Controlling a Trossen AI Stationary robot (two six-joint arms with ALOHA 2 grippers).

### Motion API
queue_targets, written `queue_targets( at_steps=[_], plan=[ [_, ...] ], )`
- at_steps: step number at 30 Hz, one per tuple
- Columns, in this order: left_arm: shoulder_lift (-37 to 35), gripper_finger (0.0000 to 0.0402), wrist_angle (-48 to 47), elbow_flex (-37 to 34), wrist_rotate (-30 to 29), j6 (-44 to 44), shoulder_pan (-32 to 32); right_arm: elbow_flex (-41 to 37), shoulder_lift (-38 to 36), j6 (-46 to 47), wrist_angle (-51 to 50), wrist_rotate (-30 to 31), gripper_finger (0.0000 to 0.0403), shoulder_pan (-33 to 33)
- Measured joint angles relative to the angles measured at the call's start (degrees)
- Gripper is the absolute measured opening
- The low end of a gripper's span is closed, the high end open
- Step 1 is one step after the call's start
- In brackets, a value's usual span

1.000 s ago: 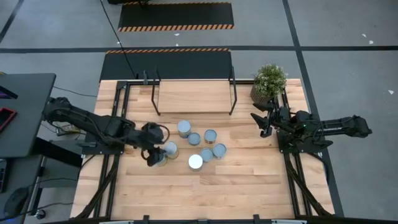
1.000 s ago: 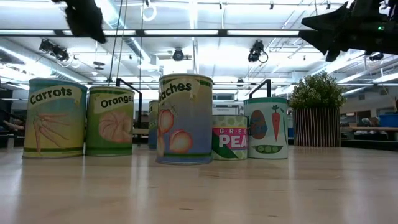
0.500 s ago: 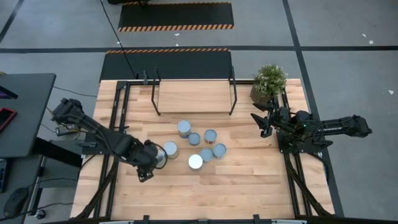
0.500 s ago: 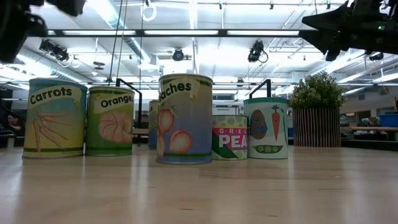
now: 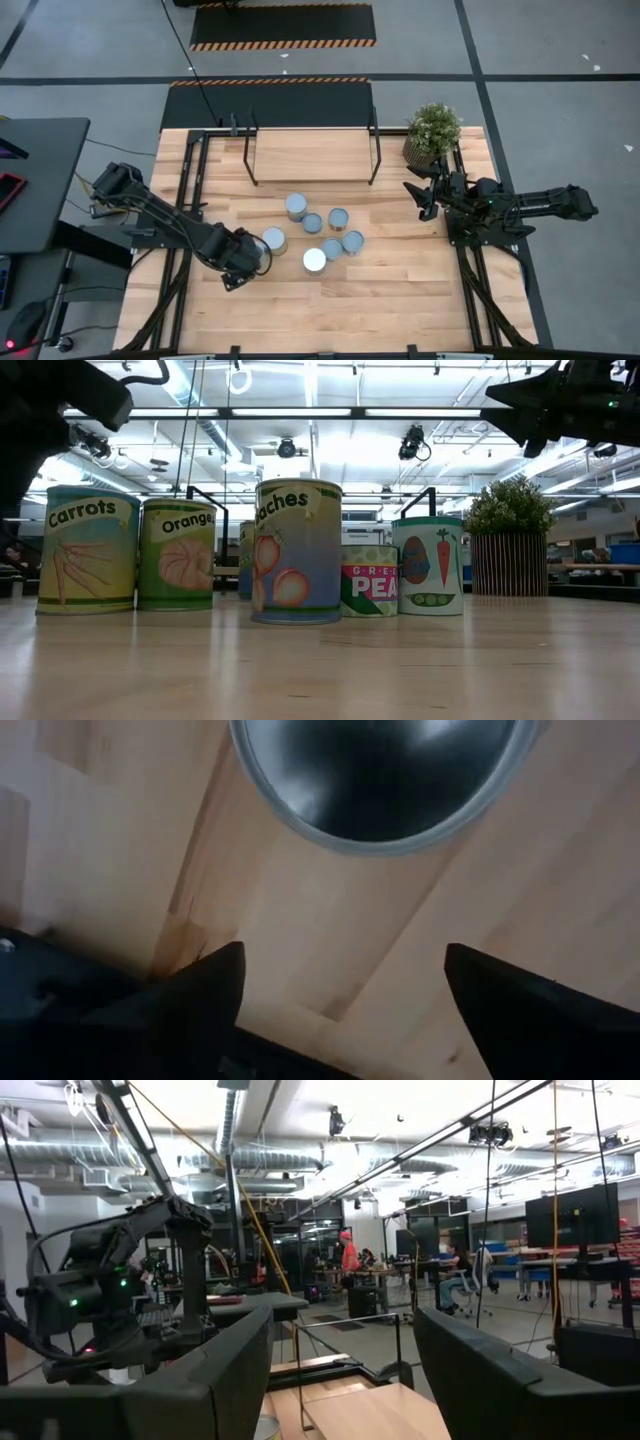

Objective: Pick and place cans onto a shelf
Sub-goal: Put the canned carrots on the shelf

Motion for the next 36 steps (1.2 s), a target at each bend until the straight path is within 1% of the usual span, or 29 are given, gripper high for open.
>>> queue_targets(
  at_steps=[9,14,18,27,36],
  plan=[
    [2.7,0.0355,2.43,-0.03,-2.97,4.27,0.2,0.0,0.0,0.0,0.02,-0.02,0.025,0.0],
    [2.65,0.0355,4.83,-0.04,-4.73,6.1,0.33,0.0,0.0,0.0,0.37,-0.21,0.025,0.01],
    [2.63,0.0355,5.41,-0.07,-5.41,6.62,0.96,0.02,0.0,0.0,0.5,-0.46,0.025,0.0],
    [2.6,0.0355,13.53,-3.36,-5.45,7.57,3.28,0.02,0.0,0.0,0.48,-0.48,0.025,0.0],
    [2.6,0.0355,15.17,-3.45,-6.64,7.54,4.12,0.02,0.0,0.02,0.48,-0.57,0.025,0.02]
  ],
)
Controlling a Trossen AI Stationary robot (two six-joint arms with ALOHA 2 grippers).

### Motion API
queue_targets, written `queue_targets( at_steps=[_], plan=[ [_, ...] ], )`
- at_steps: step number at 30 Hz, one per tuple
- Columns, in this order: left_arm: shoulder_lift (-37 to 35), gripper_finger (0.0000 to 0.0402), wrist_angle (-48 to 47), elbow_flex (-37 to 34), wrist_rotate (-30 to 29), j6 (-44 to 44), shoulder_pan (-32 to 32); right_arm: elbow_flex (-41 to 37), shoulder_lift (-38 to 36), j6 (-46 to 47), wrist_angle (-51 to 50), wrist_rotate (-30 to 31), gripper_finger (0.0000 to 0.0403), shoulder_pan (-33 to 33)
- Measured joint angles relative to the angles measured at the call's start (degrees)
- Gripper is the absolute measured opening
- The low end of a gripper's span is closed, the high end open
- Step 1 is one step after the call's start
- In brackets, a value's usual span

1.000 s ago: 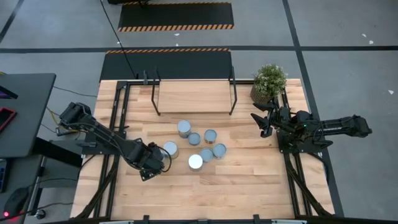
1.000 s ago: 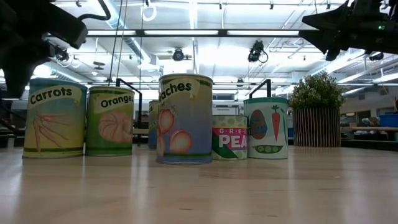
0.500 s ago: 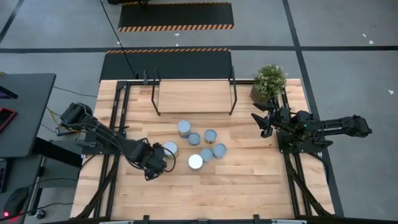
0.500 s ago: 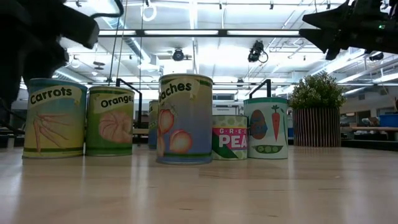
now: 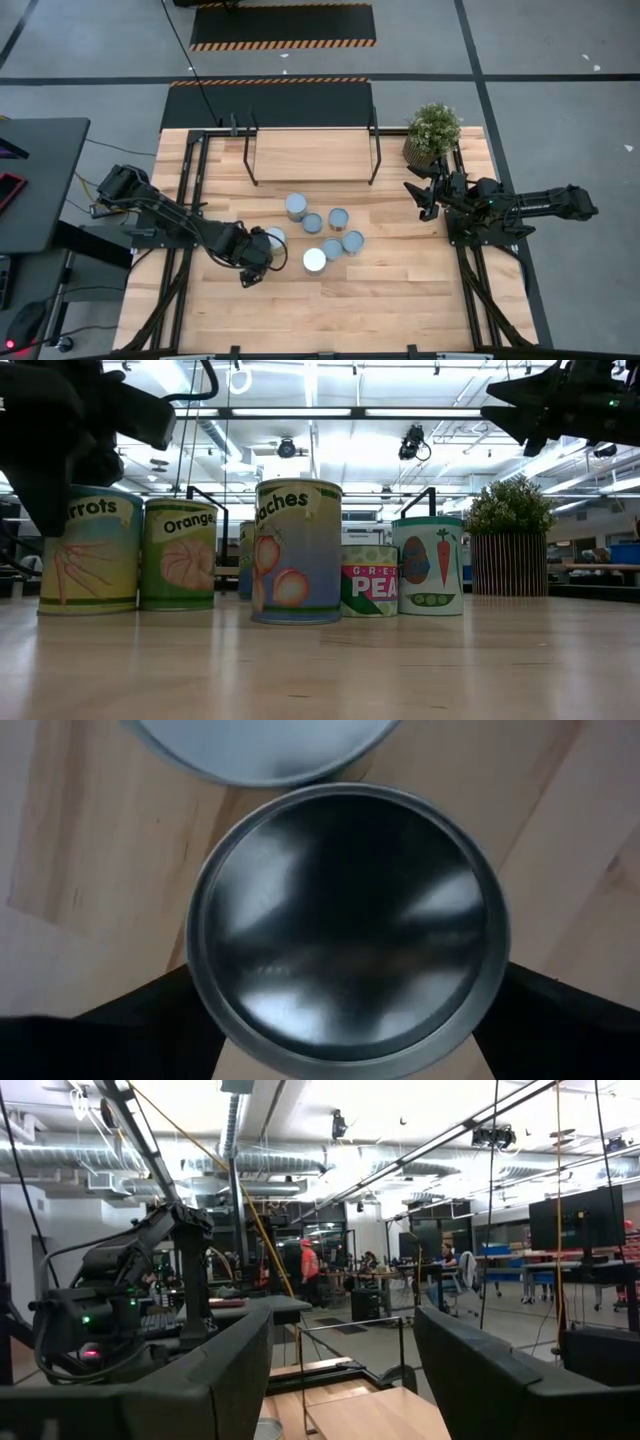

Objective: Pick and place cans onto a shelf
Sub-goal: Put the canned carrots on the shelf

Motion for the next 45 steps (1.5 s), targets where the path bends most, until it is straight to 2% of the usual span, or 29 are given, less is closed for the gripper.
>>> queue_targets(
  at_steps=[12,19,24,26,31,38,41,45],
  plan=[
    [0.0,0.0353,2.29,0.0,-1.8,-0.39,-0.01,0.0,0.0,0.0,-0.02,-0.02,0.025,-0.02],
    [-0.02,0.0319,2.27,0.0,-1.77,0.25,-0.01,0.0,0.0,0.0,-0.02,-0.02,0.025,-0.02],
    [-0.2,0.0311,-1.03,1.02,3.1,1.1,1.13,0.0,0.0,0.0,-0.02,0.01,0.025,-0.01],
    [-0.16,0.0316,-4.74,2.59,5.15,1.48,1.92,0.0,0.0,0.0,-0.02,0.01,0.025,-0.02],
    [-0.48,0.0319,-15.32,10.43,5.41,4.69,4.23,0.0,0.0,0.0,-0.02,0.01,0.025,-0.02],
    [-0.5,0.0319,-30.15,22.81,-2.64,11.03,10.64,0.0,0.0,0.0,-0.02,0.03,0.025,-0.02],
    [-0.5,0.0319,-31.79,25.8,-6.27,15.82,15.03,0.0,0.0,0.0,-0.02,0.03,0.025,-0.02],
    [-0.49,0.0319,-27.17,26.69,-7.84,24.87,22.44,0.0,0.0,0.0,-0.02,0.03,0.025,-0.02]
  ],
)
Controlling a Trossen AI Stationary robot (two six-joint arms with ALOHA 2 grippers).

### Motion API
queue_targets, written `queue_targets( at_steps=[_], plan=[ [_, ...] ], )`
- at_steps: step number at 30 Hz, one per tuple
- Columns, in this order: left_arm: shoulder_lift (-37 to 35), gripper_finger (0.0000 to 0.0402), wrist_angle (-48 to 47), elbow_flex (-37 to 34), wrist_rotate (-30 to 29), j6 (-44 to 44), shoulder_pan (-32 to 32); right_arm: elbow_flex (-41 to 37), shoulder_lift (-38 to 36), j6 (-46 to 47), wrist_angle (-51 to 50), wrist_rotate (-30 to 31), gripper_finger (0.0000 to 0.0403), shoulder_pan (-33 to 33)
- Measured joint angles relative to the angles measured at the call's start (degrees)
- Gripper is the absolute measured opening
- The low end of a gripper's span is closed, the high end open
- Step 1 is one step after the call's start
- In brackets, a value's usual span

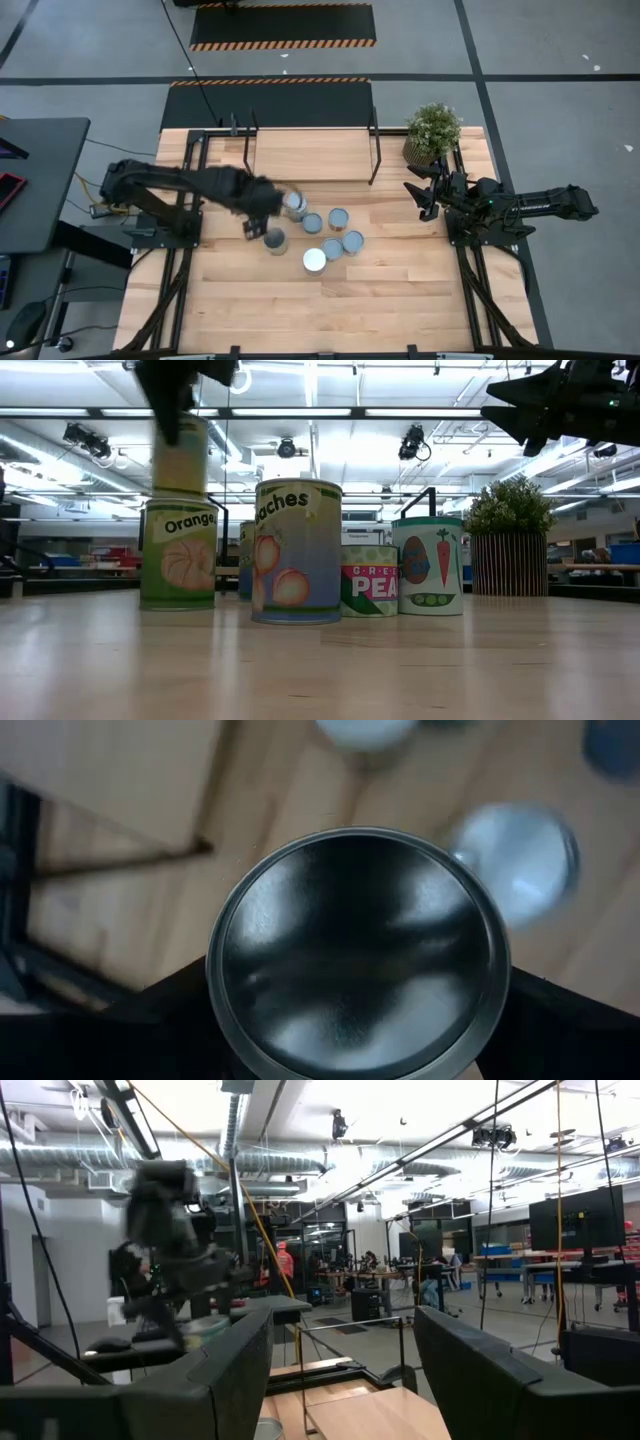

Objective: Pick and place cans onto a shelf
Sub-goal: Put the canned carrots on the shelf

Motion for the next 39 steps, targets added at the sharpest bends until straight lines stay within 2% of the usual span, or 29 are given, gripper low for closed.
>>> queue_targets(
  at_steps=[10,17,21,25,28,33,39],
  plan=[
    [0.55,0.032,15.59,0.02,0.27,22.94,21.31,0.0,0.0,0.0,0.0,0.0,0.025,0.0],
    [7.26,0.032,28.78,0.72,9.53,33.48,33.71,0.0,-0.02,-0.02,0.02,0.02,0.025,0.0],
    [14.89,0.032,26.69,8.88,12.61,37.66,38.16,0.0,-0.01,-1.0,-0.01,0.04,0.025,0.0],
    [22.32,0.032,20.16,20.19,13.34,40.85,41.64,0.0,-0.02,-1.09,0.02,0.04,0.025,-0.04],
    [26.64,0.032,14.89,25.87,13.49,42.6,43.81,0.0,-0.02,-1.09,-0.02,0.05,0.025,-0.04],
    [30.44,0.032,10.9,27.69,16.66,44.06,46.32,0.0,-0.02,-0.62,-0.57,0.05,0.025,-0.05],
    [32.08,0.032,6.51,27.71,14.73,46.71,47.3,0.0,-0.01,0.52,-1.11,-0.52,0.025,-0.04]
  ],
)
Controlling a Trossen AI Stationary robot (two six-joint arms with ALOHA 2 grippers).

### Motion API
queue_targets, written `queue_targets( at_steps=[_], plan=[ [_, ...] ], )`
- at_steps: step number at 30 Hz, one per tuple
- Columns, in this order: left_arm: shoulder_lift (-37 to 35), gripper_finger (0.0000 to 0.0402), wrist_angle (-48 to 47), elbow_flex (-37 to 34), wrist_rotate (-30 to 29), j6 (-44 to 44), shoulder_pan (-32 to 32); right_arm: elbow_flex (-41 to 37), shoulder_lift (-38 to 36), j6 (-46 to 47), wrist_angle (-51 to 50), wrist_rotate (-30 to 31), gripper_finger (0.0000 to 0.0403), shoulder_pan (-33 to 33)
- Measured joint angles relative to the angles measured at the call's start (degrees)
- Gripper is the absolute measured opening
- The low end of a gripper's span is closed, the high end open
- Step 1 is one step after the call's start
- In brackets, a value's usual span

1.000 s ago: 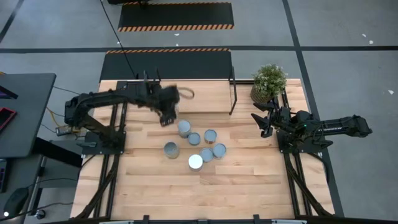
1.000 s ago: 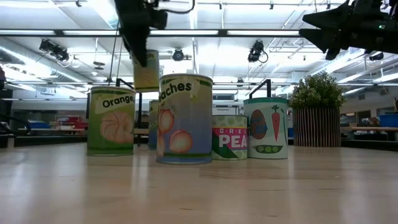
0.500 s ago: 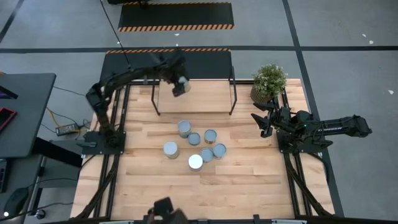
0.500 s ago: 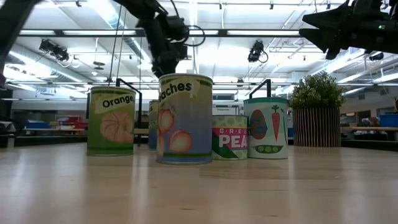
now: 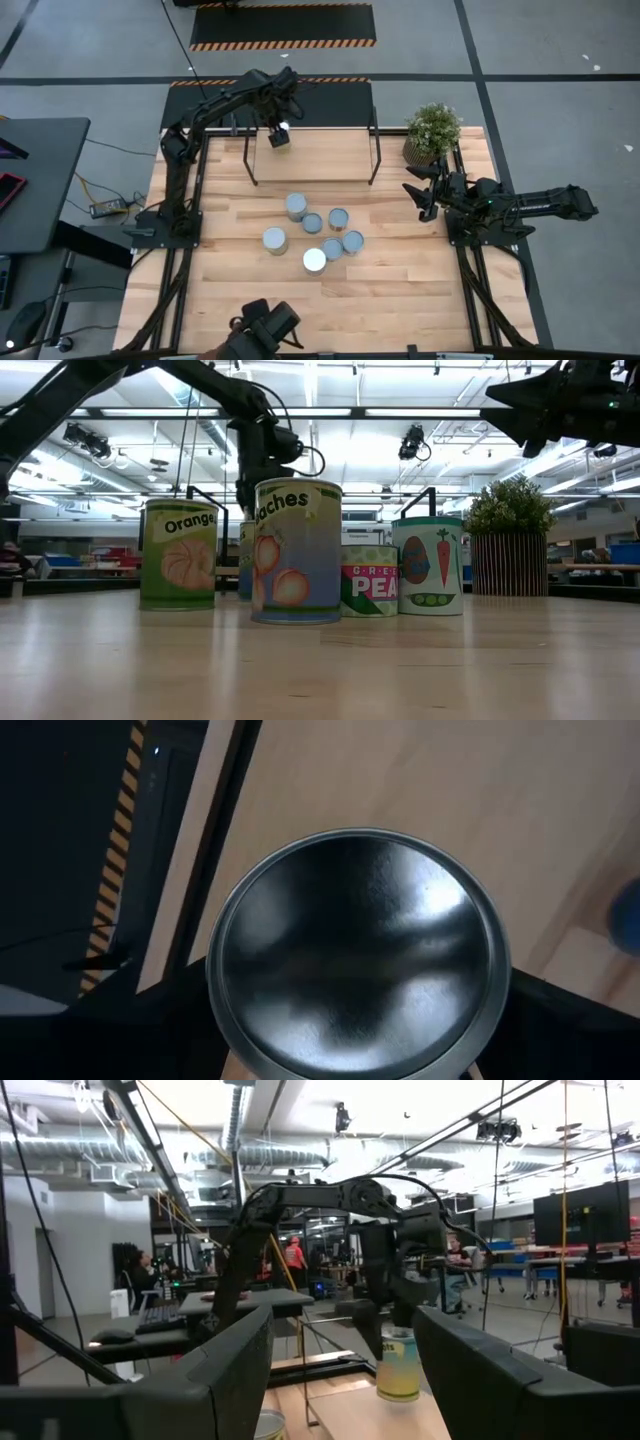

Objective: Pick and place cans onto a shelf
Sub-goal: Put the canned carrots on the shelf

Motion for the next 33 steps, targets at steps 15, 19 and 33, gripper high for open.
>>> queue_targets(
  at_steps=[15,19,33],
  plan=[
    [1.87,0.0361,-1.04,0.02,-7.34,-3.4,-1.49,0.0,-0.01,0.62,-0.33,-0.9,0.025,0.0],
    [2.85,0.0377,-1.39,0.0,-7.96,-2.97,-1.81,0.0,0.01,0.62,-0.32,-0.93,0.025,0.0],
    [2.62,0.0385,-0.31,1.31,-9.57,1.18,-3.67,0.0,0.01,0.53,-0.28,-0.94,0.025,0.0]
  ],
)
